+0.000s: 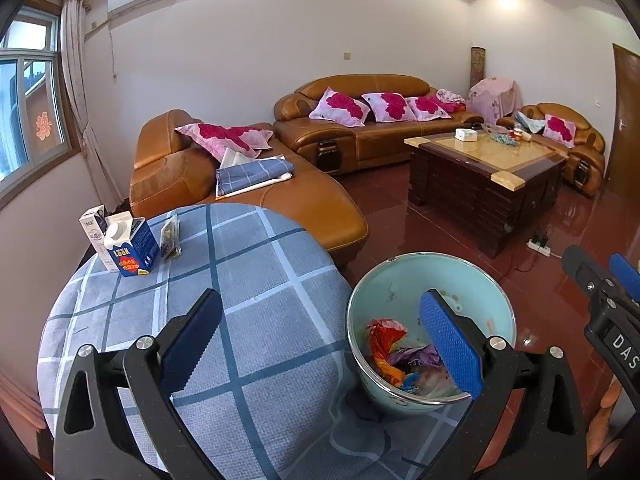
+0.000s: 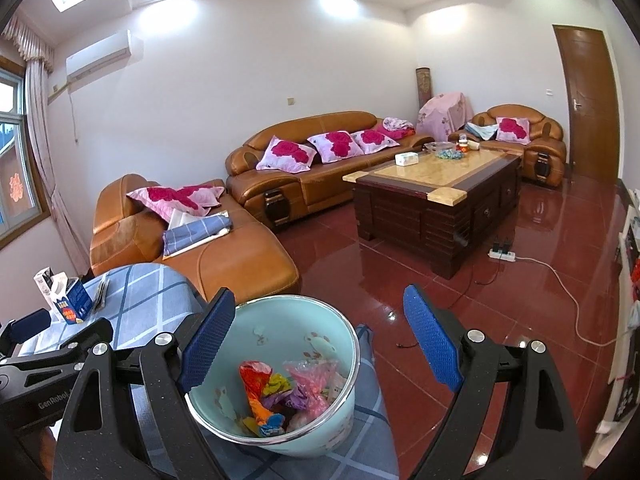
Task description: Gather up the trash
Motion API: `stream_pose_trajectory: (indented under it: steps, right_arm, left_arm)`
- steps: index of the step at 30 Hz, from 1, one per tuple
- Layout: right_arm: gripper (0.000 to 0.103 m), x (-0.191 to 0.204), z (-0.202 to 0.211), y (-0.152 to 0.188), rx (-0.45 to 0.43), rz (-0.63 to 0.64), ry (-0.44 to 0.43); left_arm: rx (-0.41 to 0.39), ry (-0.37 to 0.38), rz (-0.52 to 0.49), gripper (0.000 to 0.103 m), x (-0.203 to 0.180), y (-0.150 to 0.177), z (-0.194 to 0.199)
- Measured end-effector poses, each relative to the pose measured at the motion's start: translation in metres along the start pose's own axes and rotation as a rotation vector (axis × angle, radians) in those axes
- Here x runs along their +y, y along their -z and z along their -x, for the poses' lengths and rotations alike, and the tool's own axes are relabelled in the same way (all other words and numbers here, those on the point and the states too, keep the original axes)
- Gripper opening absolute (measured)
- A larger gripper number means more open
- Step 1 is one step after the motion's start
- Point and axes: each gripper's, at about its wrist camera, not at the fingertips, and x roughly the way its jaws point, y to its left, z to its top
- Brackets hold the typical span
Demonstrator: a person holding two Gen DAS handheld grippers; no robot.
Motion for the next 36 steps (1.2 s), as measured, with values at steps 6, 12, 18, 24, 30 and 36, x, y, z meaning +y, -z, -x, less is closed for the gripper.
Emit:
stream_pose_trajectory:
  steps: [6,12,18,24,30,36]
  right_arm:
    - [0.085,0.0014,-0.0016,-0.0008,0.008,-0.004,-0.001]
    - [0.085,0.0017,-0.0021,-0.0032,0.012,-0.009,0.003]
    - [0.085,0.0008,-0.0032,-0.0032,0.013,-0.012,0.003]
    - [0.085,0.0005,-0.0032,-0.0031,0.013,-0.012,0.004]
    - [0.085,0.0018,-0.0032,-0.0030,0.013,-0.011,0.001]
    - [0.085,0.0047,-0.0018,-0.0019,0.012,-0.005,0.000]
  left_arm:
    - [0.003,-0.008,-0.002,0.097,0.0003,0.0001,-0.0016]
    - [0.001,-0.029,-0.003,0.097,0.0018,0.0016,-0.0031]
    - [-0.024,-0.060,-0.031,0.097,-0.0013,-0.0008,0.0010]
    - [-0.008,0.012,-0.053,0.093,-0.0041,0.0004,0.0028]
    - [-0.001,0.020,-0.049,0.093,-0.0023,-0.0011,0.0029]
    - [-0.001,0.020,-0.042,0.093,-0.0003,-0.0014,0.0042]
